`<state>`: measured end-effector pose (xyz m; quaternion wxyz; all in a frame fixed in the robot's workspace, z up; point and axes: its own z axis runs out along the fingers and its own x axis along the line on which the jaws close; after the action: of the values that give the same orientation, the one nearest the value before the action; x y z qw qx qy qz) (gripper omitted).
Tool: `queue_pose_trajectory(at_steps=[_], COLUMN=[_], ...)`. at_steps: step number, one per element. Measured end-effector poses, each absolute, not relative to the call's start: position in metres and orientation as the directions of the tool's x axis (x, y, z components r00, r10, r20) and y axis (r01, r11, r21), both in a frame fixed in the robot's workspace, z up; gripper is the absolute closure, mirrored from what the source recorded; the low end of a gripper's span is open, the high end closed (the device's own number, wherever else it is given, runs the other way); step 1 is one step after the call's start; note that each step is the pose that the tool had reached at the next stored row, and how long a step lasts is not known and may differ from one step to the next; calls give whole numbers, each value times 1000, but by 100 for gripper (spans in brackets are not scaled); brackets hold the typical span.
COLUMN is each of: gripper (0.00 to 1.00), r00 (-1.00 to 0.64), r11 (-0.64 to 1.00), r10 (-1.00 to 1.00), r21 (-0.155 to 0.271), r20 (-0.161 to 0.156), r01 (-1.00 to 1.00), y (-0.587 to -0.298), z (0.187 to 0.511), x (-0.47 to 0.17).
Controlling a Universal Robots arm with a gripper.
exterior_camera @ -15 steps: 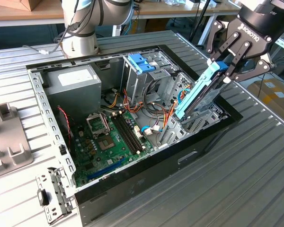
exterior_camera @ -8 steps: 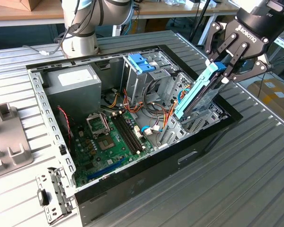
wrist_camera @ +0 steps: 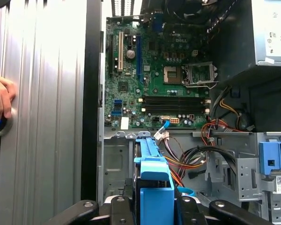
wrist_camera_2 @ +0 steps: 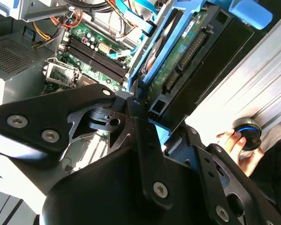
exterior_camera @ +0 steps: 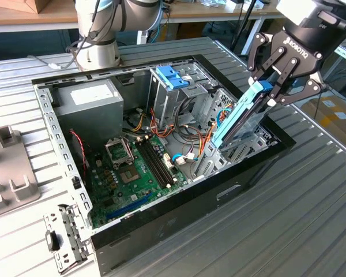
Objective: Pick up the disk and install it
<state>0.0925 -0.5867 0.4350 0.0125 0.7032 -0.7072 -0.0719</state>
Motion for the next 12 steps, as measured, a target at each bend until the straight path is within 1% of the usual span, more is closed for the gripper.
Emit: queue_pose_trajectory(at_steps=[12], gripper=[63], r00=[-11], r11=[1], r10=[-996], r21=[119], r20=[-83], r01=[-993], y=[-587], z=[424], x=[93])
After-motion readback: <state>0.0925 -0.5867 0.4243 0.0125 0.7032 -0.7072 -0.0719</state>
